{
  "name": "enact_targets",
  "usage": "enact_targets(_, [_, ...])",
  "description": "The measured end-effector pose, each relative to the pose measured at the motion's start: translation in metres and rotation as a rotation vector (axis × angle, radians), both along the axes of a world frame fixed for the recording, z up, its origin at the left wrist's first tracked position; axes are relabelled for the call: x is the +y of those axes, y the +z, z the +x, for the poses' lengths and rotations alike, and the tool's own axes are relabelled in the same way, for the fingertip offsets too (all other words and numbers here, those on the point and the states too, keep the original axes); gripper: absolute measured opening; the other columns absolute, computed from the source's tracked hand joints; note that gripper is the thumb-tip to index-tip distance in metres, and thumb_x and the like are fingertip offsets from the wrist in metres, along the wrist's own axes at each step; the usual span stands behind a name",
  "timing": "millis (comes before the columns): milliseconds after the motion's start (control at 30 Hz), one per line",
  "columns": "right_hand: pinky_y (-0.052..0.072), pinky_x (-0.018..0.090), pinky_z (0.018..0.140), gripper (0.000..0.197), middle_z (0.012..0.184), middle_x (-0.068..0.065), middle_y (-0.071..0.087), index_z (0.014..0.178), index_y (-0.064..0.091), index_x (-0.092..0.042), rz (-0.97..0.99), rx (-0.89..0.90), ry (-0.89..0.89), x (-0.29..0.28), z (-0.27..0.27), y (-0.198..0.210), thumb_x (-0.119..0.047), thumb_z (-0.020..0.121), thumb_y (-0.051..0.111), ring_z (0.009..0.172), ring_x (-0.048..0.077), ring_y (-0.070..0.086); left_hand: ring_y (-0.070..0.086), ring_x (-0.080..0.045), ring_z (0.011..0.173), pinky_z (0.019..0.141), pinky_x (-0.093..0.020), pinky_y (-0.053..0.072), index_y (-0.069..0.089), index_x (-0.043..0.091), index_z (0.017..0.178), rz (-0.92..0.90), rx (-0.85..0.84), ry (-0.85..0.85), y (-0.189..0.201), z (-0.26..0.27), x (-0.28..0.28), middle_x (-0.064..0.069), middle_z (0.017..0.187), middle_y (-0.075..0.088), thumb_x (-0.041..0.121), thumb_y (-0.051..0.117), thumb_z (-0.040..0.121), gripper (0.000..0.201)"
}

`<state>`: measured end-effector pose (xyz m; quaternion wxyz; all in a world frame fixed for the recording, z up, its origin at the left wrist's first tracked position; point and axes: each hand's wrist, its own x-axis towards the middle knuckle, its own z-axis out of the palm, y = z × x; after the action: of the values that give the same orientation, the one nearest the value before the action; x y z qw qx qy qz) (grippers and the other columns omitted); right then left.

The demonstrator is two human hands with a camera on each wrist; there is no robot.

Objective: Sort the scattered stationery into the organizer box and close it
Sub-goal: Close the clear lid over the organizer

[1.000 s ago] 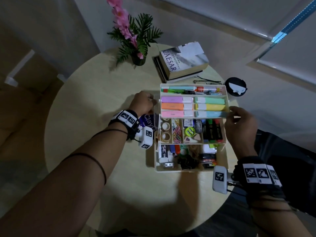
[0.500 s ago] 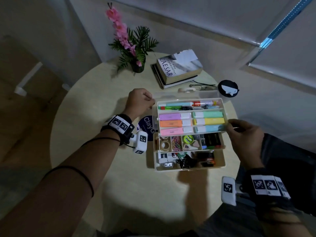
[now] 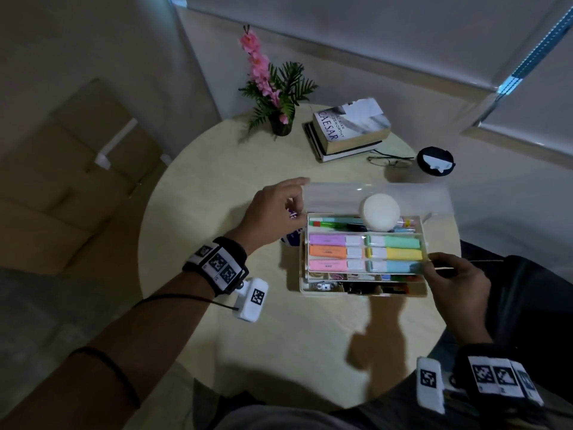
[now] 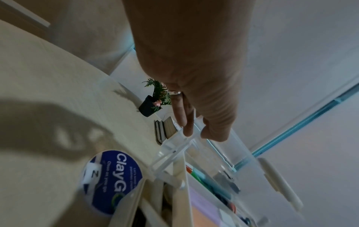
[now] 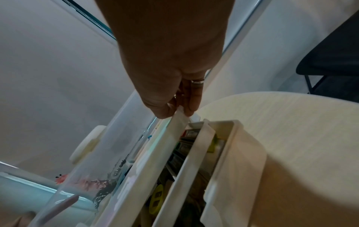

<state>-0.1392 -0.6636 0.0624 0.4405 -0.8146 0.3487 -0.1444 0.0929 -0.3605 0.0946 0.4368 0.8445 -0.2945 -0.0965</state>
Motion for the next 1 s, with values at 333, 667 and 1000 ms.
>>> enact_targets(333, [0.046,-0.001,0.061,0.008,0.079,-0.002,0.074,0.097,0.079,-0.015,0.012,0.045,0.036,-0.006,-0.028,-0.031,-0.020,0.091,0.081,0.070,-0.017,0.066,0.071,-0.014,0.094,0.064,-0.036,0.055,0.057,0.020,0.077,0.122,-0.295,-0.089,-0.011,-0.088,0.023,0.009,0.153,0.053,0.012,0.074,0.078,0.019])
enact_targets(667, [0.052,0.012,0.060,0.009,0.080,-0.001,0.073,0.098,0.075,-0.011,0.110,0.090,0.118,-0.018,-0.025,-0.030,-0.005,0.092,0.075,0.070,0.006,0.068,0.065,-0.017,0.104,0.066,-0.028,0.051,0.057,0.014,0.108,0.139,-0.245,0.000,-0.048,-0.109,0.042,-0.002,0.156,0.040,0.019,0.076,0.082,0.032])
enact_targets(1000, [0.055,0.037,0.076,0.030,0.104,0.011,0.077,0.118,0.071,-0.012,0.012,0.168,0.009,-0.005,-0.026,-0.052,-0.028,0.093,0.076,0.098,0.029,0.073,-0.020,-0.036,0.159,0.130,-0.054,0.006,-0.013,0.011,0.165,0.931,0.160,-0.189,-0.135,-0.016,0.024,-0.009,0.172,-0.025,0.055,0.036,0.106,0.089])
